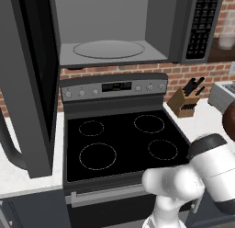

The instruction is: Open the microwave, place the bowl with waffle inside the microwave, then close the microwave door and turn it on.

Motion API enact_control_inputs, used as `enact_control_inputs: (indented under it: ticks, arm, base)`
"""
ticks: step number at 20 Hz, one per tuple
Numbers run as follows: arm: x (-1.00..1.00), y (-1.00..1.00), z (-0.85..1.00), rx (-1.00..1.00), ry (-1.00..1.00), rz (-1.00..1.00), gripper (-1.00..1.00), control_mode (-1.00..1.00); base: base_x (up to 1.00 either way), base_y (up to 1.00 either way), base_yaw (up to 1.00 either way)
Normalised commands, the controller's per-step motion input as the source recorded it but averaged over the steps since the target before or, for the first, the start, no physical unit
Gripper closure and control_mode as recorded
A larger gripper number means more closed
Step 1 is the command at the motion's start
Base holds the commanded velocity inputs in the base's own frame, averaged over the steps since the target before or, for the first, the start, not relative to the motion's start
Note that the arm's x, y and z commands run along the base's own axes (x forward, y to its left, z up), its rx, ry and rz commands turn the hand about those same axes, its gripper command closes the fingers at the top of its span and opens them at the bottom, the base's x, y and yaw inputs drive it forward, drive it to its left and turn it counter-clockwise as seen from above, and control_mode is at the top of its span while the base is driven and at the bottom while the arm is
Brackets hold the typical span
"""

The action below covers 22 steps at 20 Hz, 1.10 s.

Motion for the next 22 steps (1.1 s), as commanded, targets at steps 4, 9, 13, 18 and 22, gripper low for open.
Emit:
enact_control_inputs:
  ticks: [4, 9, 13, 18, 22]
  arm:
    - [-0.28, 0.99, 0.78, 0.00, -0.11, -0.14, 1.00, -1.00]
    - [0.00, 0.99, 0.80, -0.10, 0.09, -0.13, 1.00, -1.00]
    - [0.00, 0.88, 0.91, -0.18, 0.36, -0.10, 1.00, -1.00]
    - [-0.20, 0.47, 0.87, -0.10, 0.43, -0.02, 1.00, -1.00]
    - [-0.60, 0.25, 0.81, 0.00, 0.28, 0.00, 1.00, -1.00]
  base:
    - [0.00, 0.00, 0.00]
    - [0.00, 0.00, 0.00]
    - [0.00, 0.00, 0.00]
    - [0.00, 0.00, 0.00]
    - [0.00, 0.00, 0.00]
